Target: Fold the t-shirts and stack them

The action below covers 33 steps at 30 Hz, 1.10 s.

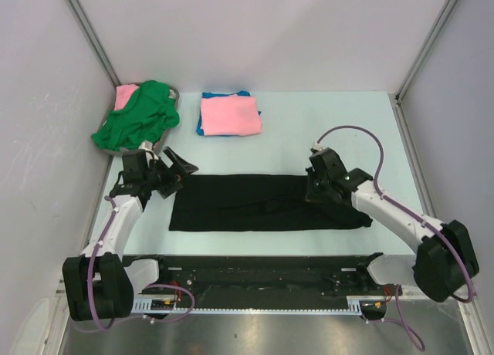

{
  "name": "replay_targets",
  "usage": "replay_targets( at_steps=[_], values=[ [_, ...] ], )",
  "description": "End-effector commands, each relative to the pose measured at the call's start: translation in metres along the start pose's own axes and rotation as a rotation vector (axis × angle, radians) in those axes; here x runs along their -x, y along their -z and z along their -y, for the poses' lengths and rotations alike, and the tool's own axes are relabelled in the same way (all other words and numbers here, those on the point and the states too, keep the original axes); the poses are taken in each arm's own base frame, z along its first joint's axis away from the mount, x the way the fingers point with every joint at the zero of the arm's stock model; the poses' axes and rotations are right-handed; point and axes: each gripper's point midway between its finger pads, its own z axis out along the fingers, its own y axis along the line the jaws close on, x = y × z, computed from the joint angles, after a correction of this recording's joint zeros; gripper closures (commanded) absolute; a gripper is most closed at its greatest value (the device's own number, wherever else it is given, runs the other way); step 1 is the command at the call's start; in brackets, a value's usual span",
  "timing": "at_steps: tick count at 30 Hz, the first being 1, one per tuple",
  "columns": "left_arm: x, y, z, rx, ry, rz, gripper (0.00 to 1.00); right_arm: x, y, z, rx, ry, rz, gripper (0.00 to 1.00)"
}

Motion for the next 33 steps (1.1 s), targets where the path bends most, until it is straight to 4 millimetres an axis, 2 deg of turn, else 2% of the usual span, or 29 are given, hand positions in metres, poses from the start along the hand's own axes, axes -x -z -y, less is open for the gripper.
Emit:
replay_targets(
  at_steps=[1,3,4,6,7,8,14,17,23,33],
  values=[
    [0.002,0.005,0.007,-0.042,-0.030,0.017,0.00,-0.033,0.012,0.010,-0.053,-0.022,-0.032,1.00],
    [0.002,0.005,0.007,-0.045,-0.026,0.016,0.00,-0.036,0.013,0.016,-0.080,-0.036,-0.015,0.99],
    [0.002,0.005,0.008,-0.050,-0.028,0.015,0.00,-0.035,0.012,0.019,-0.095,-0.038,-0.007,0.77],
    [0.001,0.005,0.008,-0.053,-0.024,0.014,0.00,-0.027,0.011,0.027,-0.138,-0.053,0.037,0.51],
    [0.001,0.005,0.008,-0.054,-0.024,0.014,0.00,-0.023,0.009,0.029,-0.148,-0.055,0.054,0.25],
    [0.001,0.005,0.009,-0.057,-0.025,0.013,0.00,-0.015,0.007,0.027,-0.139,-0.062,0.083,0.20],
    [0.001,0.006,0.007,-0.048,-0.035,0.013,0.00,0.018,-0.015,0.046,-0.147,-0.123,0.142,0.18],
    [0.000,0.004,0.004,-0.038,-0.037,0.006,0.00,0.025,-0.031,0.053,-0.140,-0.142,0.131,0.22],
    [0.001,0.000,0.001,-0.031,-0.031,0.005,0.00,0.030,-0.052,0.056,-0.117,-0.164,0.119,0.28],
    [0.000,-0.007,-0.005,-0.018,-0.021,-0.002,0.00,0.033,-0.070,0.050,-0.090,-0.169,0.104,0.31]
  ],
)
